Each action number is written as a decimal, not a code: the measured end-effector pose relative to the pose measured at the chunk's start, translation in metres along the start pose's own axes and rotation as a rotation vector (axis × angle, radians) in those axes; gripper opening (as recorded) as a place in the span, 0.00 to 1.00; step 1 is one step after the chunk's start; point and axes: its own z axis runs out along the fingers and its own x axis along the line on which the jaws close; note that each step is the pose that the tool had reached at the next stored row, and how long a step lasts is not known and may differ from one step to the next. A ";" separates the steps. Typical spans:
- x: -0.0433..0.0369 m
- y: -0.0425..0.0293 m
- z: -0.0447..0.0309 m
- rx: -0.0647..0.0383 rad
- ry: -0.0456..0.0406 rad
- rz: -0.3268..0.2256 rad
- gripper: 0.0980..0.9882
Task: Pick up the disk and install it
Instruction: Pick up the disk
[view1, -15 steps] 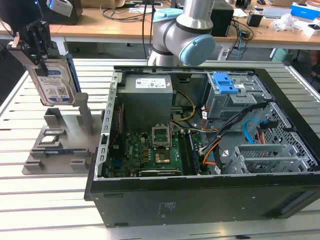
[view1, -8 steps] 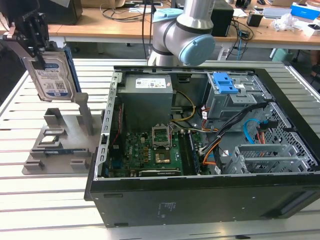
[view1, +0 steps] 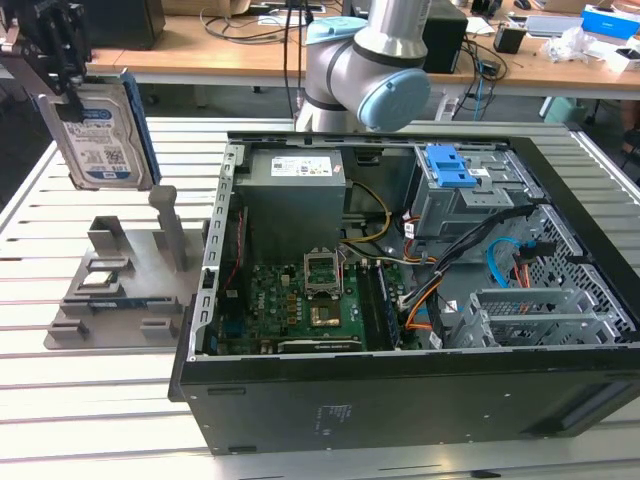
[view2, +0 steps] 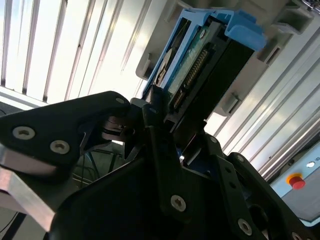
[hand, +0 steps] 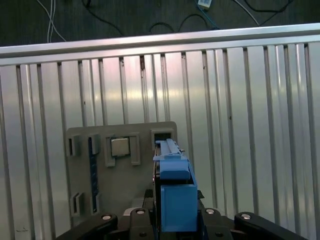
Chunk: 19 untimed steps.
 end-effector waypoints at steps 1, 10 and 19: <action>0.0000 0.0000 -0.0017 0.000 0.0000 0.000 0.30; 0.0000 -0.0006 -0.0222 -0.002 0.0001 0.000 0.30; -0.0001 -0.0013 -0.0431 -0.003 0.0003 0.000 0.30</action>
